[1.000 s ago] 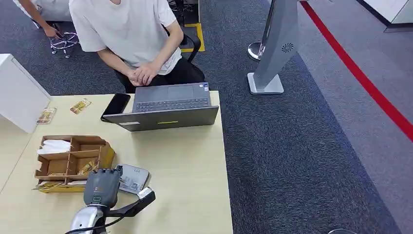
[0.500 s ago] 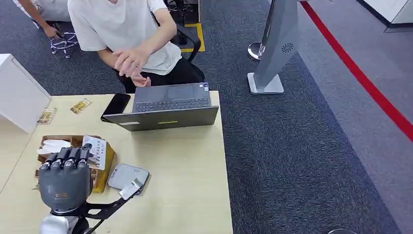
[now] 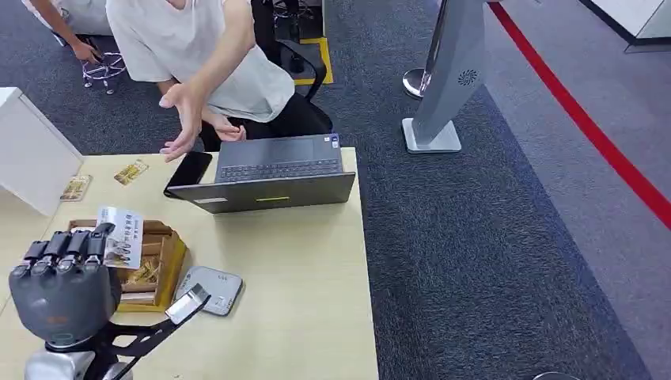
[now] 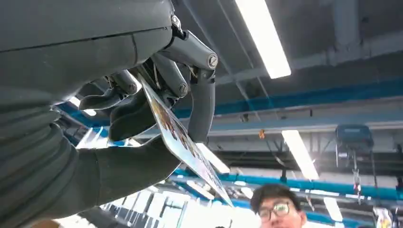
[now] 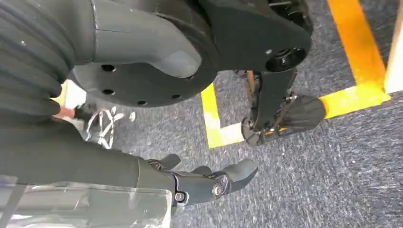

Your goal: Pass the card to the sensor for recognition and then transmit it.

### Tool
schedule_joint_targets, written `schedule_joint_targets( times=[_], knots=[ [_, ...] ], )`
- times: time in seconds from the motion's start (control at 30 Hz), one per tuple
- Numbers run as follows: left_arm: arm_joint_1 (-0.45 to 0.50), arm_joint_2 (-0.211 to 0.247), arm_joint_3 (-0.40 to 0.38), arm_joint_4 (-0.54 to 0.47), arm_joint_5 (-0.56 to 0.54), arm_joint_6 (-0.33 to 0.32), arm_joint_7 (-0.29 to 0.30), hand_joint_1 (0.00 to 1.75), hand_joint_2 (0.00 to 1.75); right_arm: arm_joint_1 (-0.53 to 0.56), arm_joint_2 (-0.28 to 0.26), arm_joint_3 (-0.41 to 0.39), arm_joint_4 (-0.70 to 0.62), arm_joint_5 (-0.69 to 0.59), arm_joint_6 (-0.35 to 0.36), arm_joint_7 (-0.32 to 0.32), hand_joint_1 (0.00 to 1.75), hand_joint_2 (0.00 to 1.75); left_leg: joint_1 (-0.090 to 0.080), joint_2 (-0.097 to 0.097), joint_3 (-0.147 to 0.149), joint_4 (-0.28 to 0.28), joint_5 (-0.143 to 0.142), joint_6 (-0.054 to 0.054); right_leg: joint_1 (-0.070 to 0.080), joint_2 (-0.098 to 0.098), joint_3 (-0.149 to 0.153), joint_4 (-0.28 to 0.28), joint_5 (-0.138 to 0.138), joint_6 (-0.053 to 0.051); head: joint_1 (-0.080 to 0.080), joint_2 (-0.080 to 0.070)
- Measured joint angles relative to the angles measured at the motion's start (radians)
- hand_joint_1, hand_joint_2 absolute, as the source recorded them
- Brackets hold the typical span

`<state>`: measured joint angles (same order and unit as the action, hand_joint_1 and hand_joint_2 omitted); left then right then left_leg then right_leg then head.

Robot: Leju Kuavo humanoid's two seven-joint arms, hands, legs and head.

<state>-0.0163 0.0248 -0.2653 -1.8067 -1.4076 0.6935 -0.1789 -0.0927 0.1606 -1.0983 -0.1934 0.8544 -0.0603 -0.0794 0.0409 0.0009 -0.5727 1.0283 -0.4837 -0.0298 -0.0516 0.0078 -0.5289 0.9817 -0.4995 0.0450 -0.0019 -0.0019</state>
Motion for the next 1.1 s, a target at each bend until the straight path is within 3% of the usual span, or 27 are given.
schedule_joint_targets(
  times=[0.13, 0.23, 0.33, 0.57, 0.77, 0.97, 1.0, 1.1],
  knots=[
    [-0.139, 0.004, 0.068, 0.082, -0.026, -0.001, 0.016, 1.75, 1.75, -0.007, 0.0, 0.023, 0.0, 0.052, -0.006, 0.016, 0.0, 1.75, 0.0, -0.001, 0.0, 0.0, 0.003, 0.0, 0.0, -0.001, 0.001, 0.0, 0.002, 0.0, 0.0, 0.0],
    [-0.299, 0.032, 0.118, 0.258, -0.037, -0.002, 0.042, 1.75, 1.75, -0.024, 0.0, 0.045, 0.0, 0.078, -0.016, 0.026, 0.0, 1.75, 0.0, -0.001, -0.001, 0.0, 0.006, 0.0, 0.0, -0.001, 0.0, 0.001, 0.005, -0.001, 0.0, 0.0],
    [-0.395, 0.056, 0.152, 0.368, -0.031, -0.001, 0.043, 1.75, 1.75, -0.035, 0.002, 0.056, 0.0, 0.083, -0.017, 0.031, 0.0, 1.75, 0.0, 0.001, 0.0, 0.0, 0.006, 0.0, 0.0, 0.001, 0.0, 0.001, 0.006, -0.001, -0.003, 0.0],
    [-0.459, 0.072, 0.173, 0.489, -0.062, -0.001, 0.064, 1.75, 1.75, -0.04, 0.006, 0.07, 0.0, 0.084, -0.017, 0.029, 0.0, 1.75, 0.0, 0.0, -0.002, 0.0, 0.006, 0.0, 0.0, 0.001, 0.0, 0.001, 0.006, -0.001, 0.0, 0.0],
    [-0.585, 0.093, 0.181, 0.683, -0.087, -0.001, 0.084, 1.75, 1.75, -0.053, 0.008, 0.077, 0.0, 0.086, -0.017, 0.032, 0.0, 1.75, 0.0, 0.0, -0.002, 0.0, 0.007, -0.001, 0.0, 0.001, 0.0, 0.002, 0.006, -0.001, -0.001, 0.0],
    [-0.637, 0.095, 0.181, 0.797, -0.118, -0.001, 0.108, 1.75, 1.75, -0.059, 0.014, 0.077, 0.0, 0.083, -0.011, 0.032, 0.0, 1.75, 0.0, 0.001, -0.002, 0.0, 0.008, 0.0, 0.0, 0.002, -0.001, 0.002, 0.006, -0.001, -0.001, 0.0],
    [-0.639, 0.095, 0.181, 0.808, -0.119, -0.001, 0.11, 0.0, 1.75, -0.059, 0.014, 0.077, 0.0, 0.083, -0.011, 0.032, 0.0, 1.75, 0.0, 0.001, -0.002, 0.0, 0.008, 0.0, 0.0, 0.002, -0.001, 0.001, 0.007, -0.001, -0.001, 0.0],
    [-0.645, 0.096, 0.181, 0.833, -0.113, 0.0, 0.11, 0.0, 1.75, -0.058, 0.014, 0.077, 0.0, 0.08, -0.007, 0.032, 0.0, 1.75, 0.0, 0.001, -0.003, 0.0, 0.008, 0.0, 0.0, 0.002, -0.002, 0.001, 0.006, -0.001, -0.002, 0.0]
  ],
)
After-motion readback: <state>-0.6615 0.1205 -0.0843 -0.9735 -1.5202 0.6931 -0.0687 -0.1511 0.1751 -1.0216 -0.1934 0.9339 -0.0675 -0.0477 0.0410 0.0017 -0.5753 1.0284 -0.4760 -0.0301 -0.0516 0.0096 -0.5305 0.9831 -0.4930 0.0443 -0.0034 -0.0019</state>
